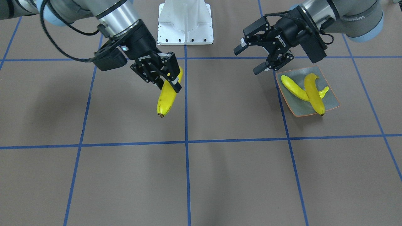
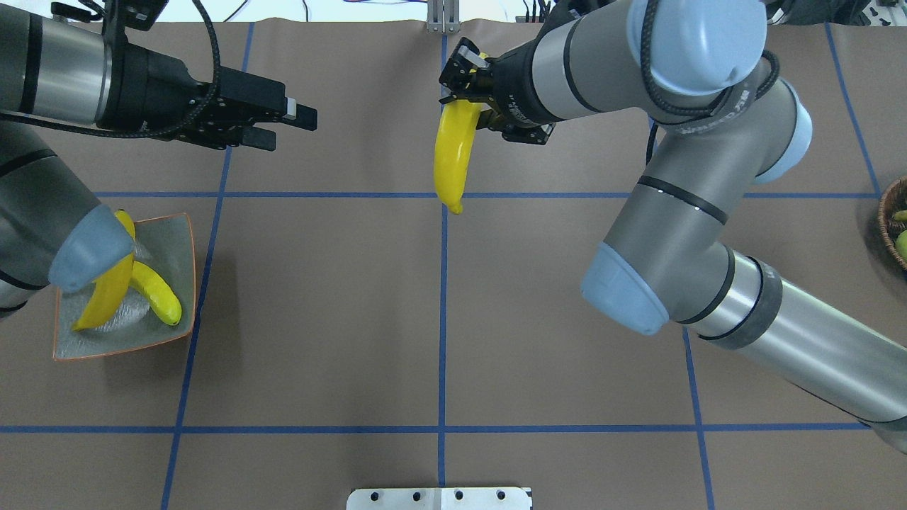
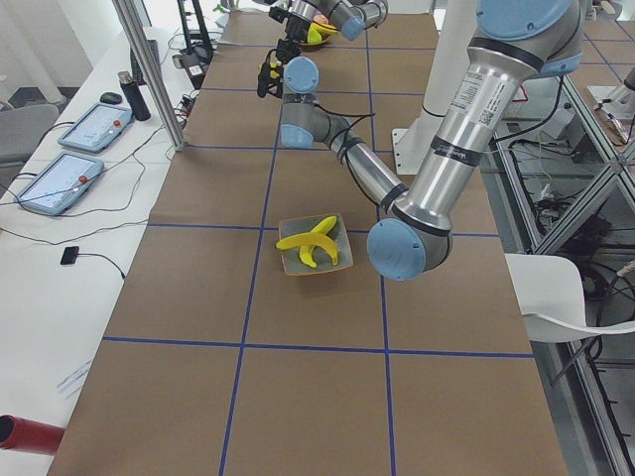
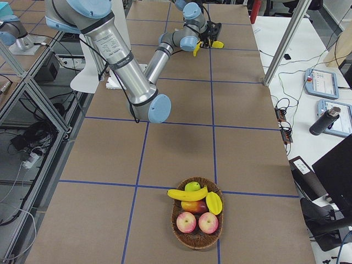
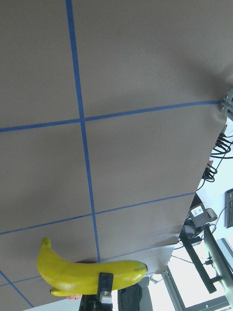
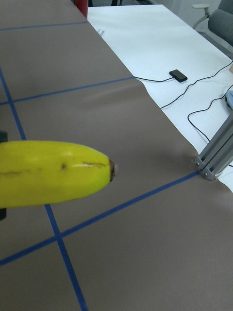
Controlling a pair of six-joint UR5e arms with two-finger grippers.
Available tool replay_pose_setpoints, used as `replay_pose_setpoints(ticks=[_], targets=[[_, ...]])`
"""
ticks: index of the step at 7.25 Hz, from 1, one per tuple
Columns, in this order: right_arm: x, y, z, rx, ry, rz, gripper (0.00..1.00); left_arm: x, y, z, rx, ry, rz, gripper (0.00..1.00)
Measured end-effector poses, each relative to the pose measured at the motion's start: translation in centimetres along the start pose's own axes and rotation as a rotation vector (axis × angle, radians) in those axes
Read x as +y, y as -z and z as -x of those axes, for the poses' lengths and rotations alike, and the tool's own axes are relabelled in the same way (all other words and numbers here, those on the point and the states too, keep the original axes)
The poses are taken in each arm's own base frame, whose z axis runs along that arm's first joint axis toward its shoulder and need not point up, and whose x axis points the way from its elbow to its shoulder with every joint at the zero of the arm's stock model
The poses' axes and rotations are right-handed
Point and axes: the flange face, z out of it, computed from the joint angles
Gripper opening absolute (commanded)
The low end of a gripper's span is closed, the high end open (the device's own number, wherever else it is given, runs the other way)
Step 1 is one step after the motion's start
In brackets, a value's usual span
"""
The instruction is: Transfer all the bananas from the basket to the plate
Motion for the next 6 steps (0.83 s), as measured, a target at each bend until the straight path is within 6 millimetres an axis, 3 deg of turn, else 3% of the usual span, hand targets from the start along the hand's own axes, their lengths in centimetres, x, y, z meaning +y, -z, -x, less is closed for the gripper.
replay_pose_setpoints(ticks=[3, 6], targets=[[4.9, -0.1, 3.1, -0.065, -0.036, 0.012, 0.00, 1.7, -2.2, -1.6, 0.026, -0.009, 0.009, 1.00], [6.3, 0.3, 4.1, -0.088, -0.035, 0.033, 0.00, 3.4, -3.0, -2.7, 0.053, -0.021, 0.040, 1.00]])
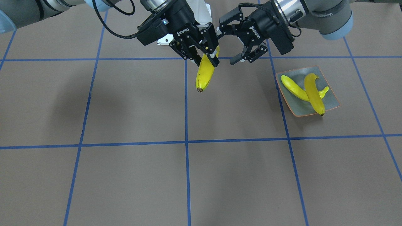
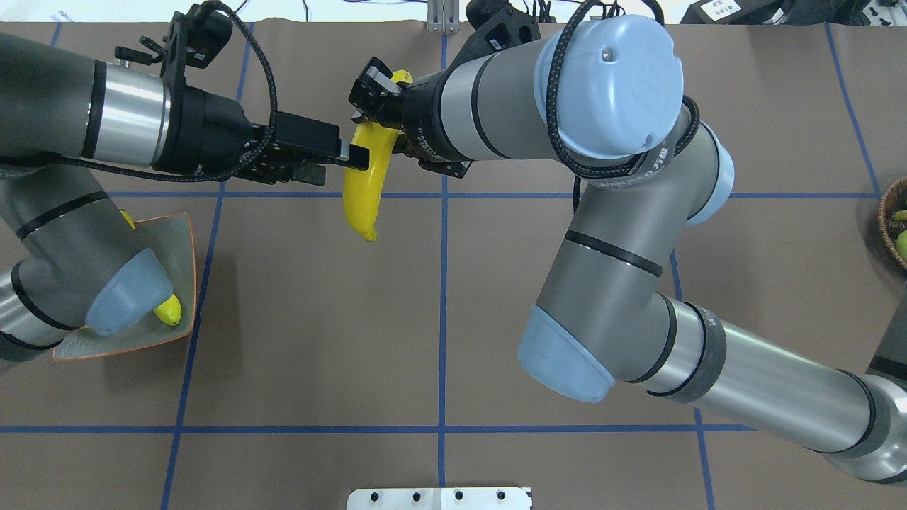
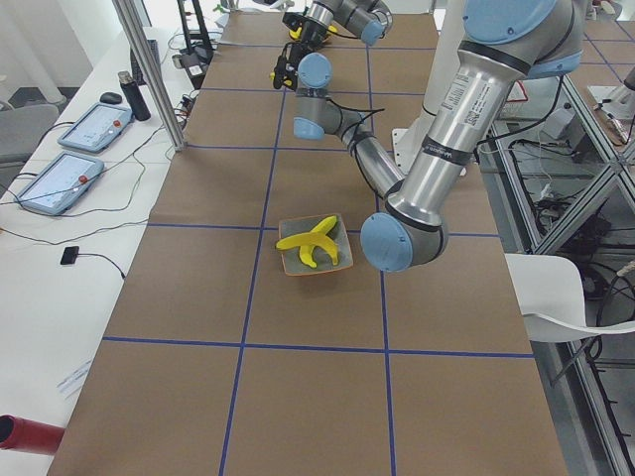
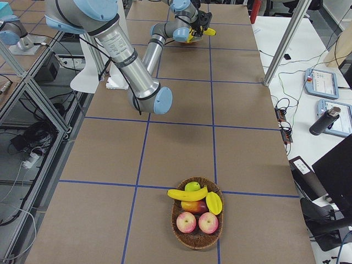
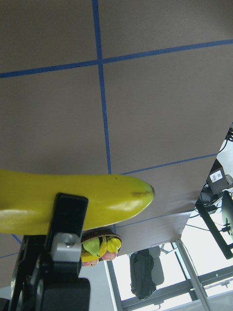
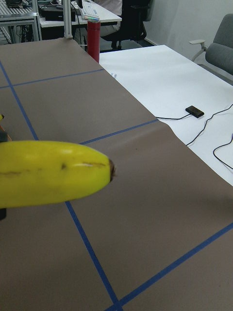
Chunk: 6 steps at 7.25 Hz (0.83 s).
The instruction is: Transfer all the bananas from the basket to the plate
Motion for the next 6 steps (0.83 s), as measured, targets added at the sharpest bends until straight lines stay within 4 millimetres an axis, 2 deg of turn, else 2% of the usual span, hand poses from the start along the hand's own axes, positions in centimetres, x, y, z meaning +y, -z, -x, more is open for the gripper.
replay_pose_setpoints(ticks=[1, 2, 5, 6], targets=[[0.2, 0.2, 0.1, -0.004, 0.001, 0.003, 0.00, 0.5, -0.3, -0.2, 0.005, -0.002, 0.011, 0.98], [0.4, 0.3, 0.2, -0.009, 0.002, 0.007, 0.00, 0.7, -0.6, -0.3, 0.009, -0.004, 0.018, 0.83], [0.7, 0.5, 0.2, -0.013, 0.004, 0.013, 0.00, 1.0, -0.4, -1.3, 0.032, -0.019, 0.018, 0.16], [0.8, 0.5, 0.2, -0.013, 0.005, 0.015, 0.00, 1.1, -0.3, -1.6, 0.039, -0.023, 0.017, 0.00]])
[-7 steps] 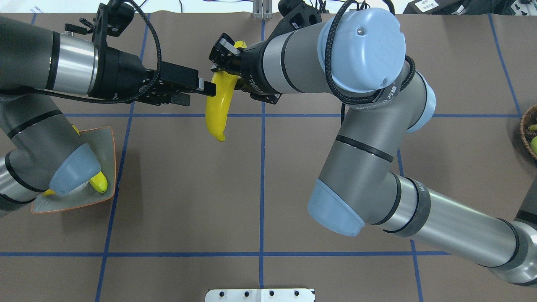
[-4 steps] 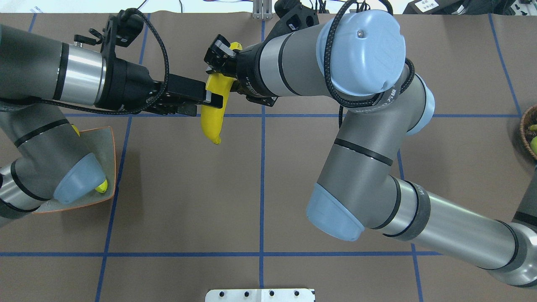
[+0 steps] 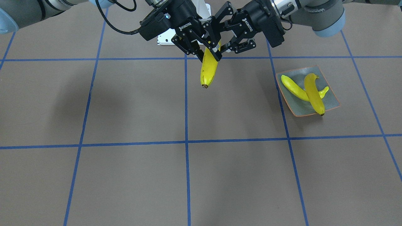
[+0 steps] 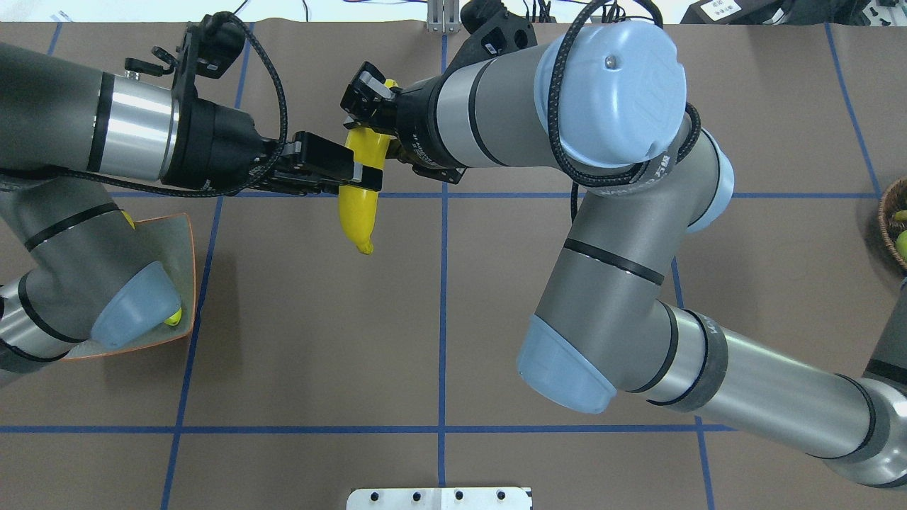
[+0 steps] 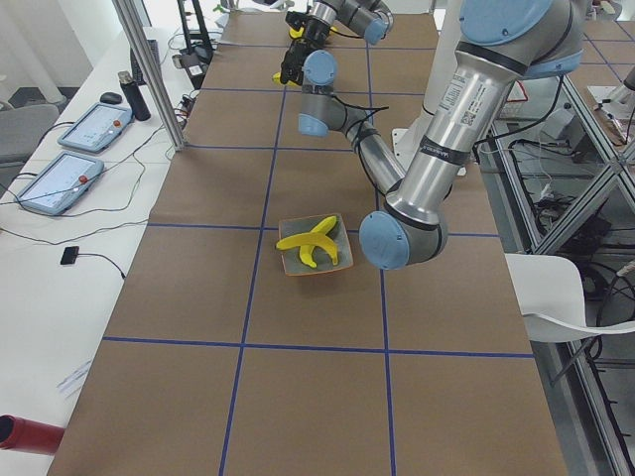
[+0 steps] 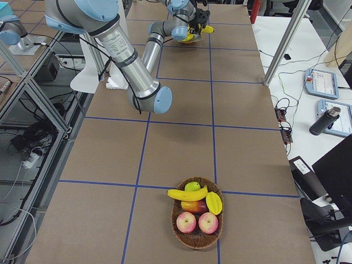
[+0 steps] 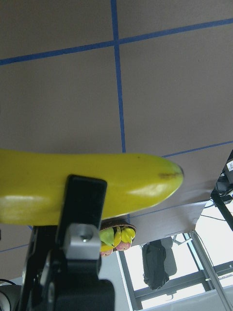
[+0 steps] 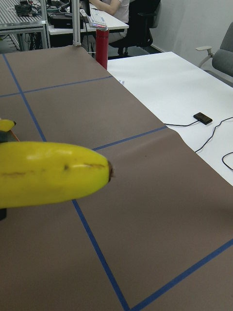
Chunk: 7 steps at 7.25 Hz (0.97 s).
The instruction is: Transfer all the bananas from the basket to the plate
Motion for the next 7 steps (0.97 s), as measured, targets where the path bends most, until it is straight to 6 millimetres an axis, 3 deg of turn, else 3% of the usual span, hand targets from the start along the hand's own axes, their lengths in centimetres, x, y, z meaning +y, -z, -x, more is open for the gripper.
replay_pose_setpoints(ticks=[1, 2, 3, 7], targets=[[0.1, 0.1, 0.0, -0.002, 0.000, 0.002, 0.00, 0.0, 0.1, -0.1, 0.005, -0.004, -0.001, 0.00], [0.2, 0.3, 0.1, -0.006, 0.003, 0.004, 0.16, 0.1, 0.2, -0.2, 0.009, -0.007, -0.002, 0.00], [0.3, 0.6, 0.2, -0.011, 0.010, 0.007, 0.99, 0.1, 0.2, -0.2, 0.010, -0.010, -0.002, 0.00], [0.1, 2.3, -0.3, -0.030, 0.072, 0.003, 1.00, 0.1, 0.4, 0.5, -0.003, -0.001, -0.004, 0.00]])
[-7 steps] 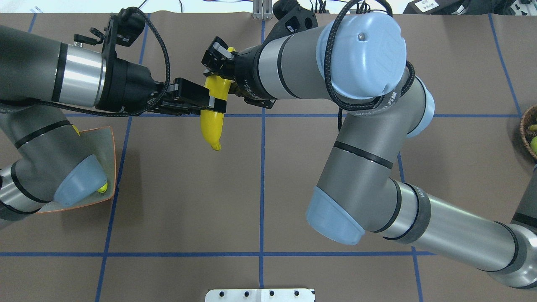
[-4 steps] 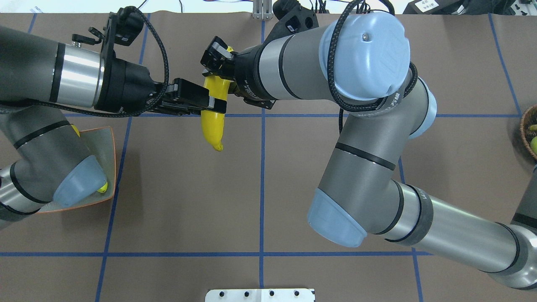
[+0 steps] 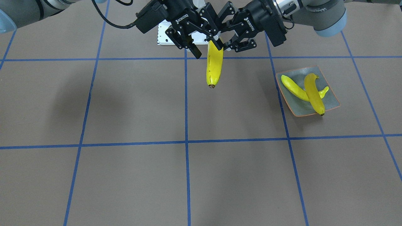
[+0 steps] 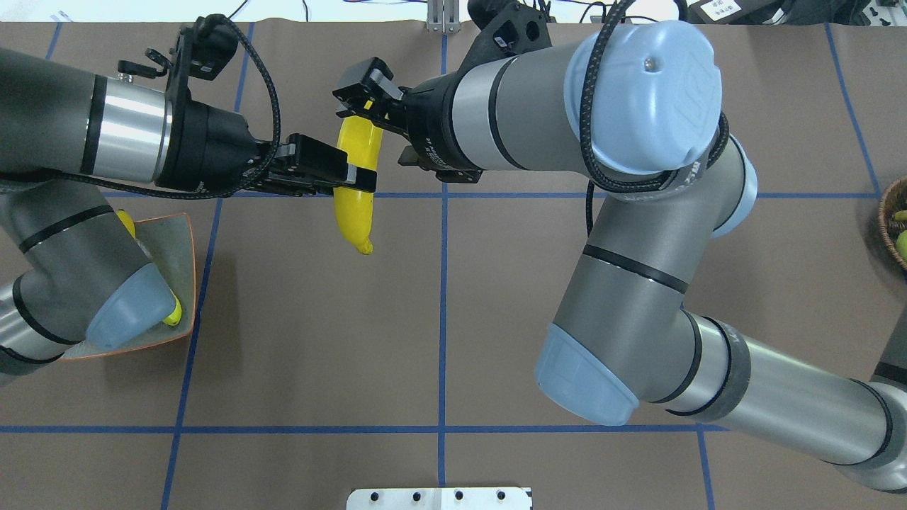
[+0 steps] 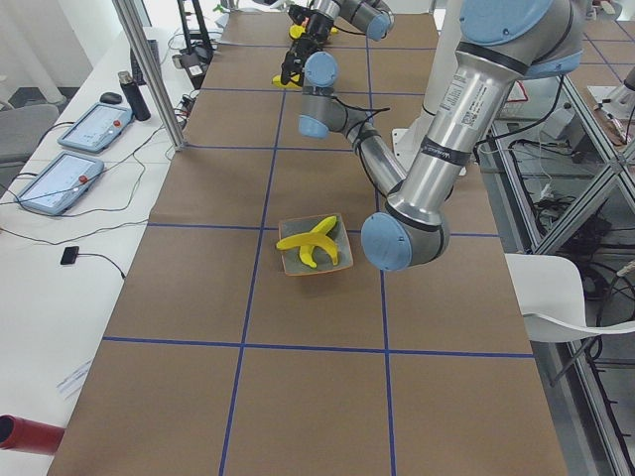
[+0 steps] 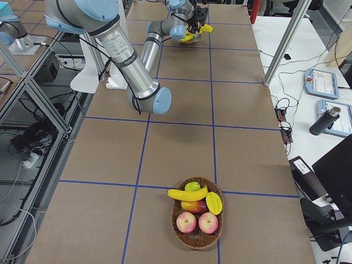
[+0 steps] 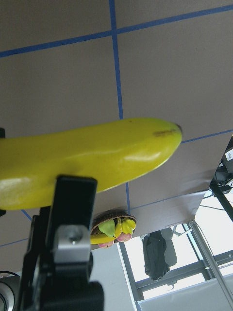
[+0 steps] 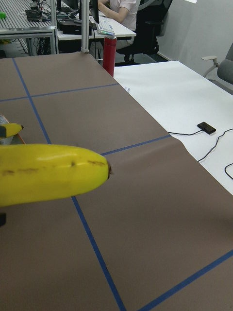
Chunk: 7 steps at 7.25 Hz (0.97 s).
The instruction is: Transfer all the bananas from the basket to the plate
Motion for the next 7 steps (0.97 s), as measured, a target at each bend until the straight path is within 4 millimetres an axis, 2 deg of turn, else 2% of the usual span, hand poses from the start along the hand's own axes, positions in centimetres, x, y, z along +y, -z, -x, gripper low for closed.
replay_pose_setpoints(ticks=[1, 3, 5, 7], targets=[[-0.4, 0.7, -0.6, -0.001, 0.013, -0.004, 1.00, 0.0, 0.1, 0.3, -0.004, 0.002, 0.000, 0.00], [-2.7, 1.2, -3.0, 0.039, 0.057, -0.031, 1.00, 1.4, 1.5, 2.8, -0.041, 0.027, 0.010, 0.00], [-7.0, 1.7, -7.3, 0.130, 0.123, -0.042, 1.00, 3.9, 4.3, 6.2, -0.096, 0.068, 0.021, 0.00], [-12.5, 2.7, -12.5, 0.237, 0.210, -0.047, 1.00, 5.2, 6.9, 10.2, -0.171, 0.124, 0.020, 0.00]])
